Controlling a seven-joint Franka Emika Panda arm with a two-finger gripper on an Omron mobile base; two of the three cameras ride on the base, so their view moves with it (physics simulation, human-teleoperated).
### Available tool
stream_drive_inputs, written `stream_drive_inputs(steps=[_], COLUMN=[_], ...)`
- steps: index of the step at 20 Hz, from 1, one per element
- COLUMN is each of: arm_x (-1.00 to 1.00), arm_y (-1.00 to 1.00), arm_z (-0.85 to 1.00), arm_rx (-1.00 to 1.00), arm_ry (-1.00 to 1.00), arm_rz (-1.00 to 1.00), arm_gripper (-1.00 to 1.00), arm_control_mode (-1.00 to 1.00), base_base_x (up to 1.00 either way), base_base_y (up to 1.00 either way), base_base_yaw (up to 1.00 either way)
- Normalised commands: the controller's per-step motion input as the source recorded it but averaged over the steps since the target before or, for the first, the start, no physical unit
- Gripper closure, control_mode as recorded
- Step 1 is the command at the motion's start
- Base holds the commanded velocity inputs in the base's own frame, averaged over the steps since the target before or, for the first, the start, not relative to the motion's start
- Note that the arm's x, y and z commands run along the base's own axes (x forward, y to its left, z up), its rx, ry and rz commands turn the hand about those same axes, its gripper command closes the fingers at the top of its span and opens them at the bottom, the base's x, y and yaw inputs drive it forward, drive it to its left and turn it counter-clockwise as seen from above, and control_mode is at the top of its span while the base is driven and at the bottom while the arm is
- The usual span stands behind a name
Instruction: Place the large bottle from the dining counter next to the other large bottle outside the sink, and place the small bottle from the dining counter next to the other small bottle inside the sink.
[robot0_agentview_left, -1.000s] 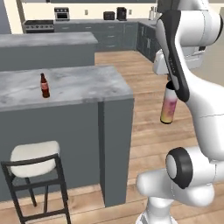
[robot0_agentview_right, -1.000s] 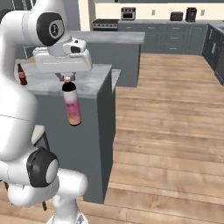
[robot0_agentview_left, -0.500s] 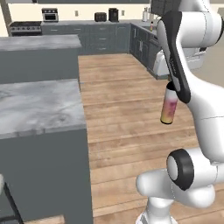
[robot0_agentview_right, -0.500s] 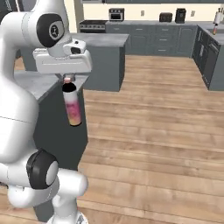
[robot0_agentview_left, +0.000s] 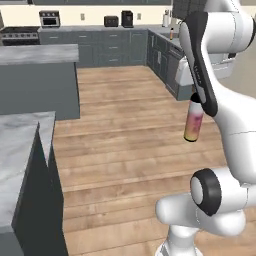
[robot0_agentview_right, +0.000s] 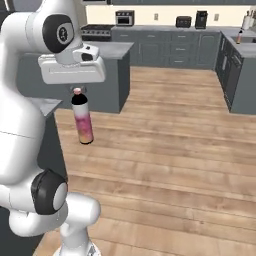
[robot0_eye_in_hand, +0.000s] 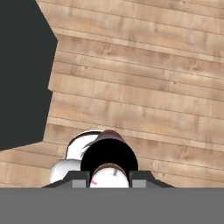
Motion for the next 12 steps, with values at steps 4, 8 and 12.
stream_drive_inputs(steps=[4,8,12], arm_x=[0.0,0.0,0.0], arm_y=[0.0,0.0,0.0], arm_z=[0.0,0.0,0.0], arm_rx=[0.0,0.0,0.0], arm_ry=[0.0,0.0,0.0], arm_rz=[0.0,0.0,0.0], arm_gripper=[1.0,1.0,1.0], arm_control_mode=[1.0,1.0,1.0], base_base_x=[1.0,1.0,1.0], base_base_y=[-0.78,-0.61,-0.36], base_base_yaw=[0.08,0.07,0.04])
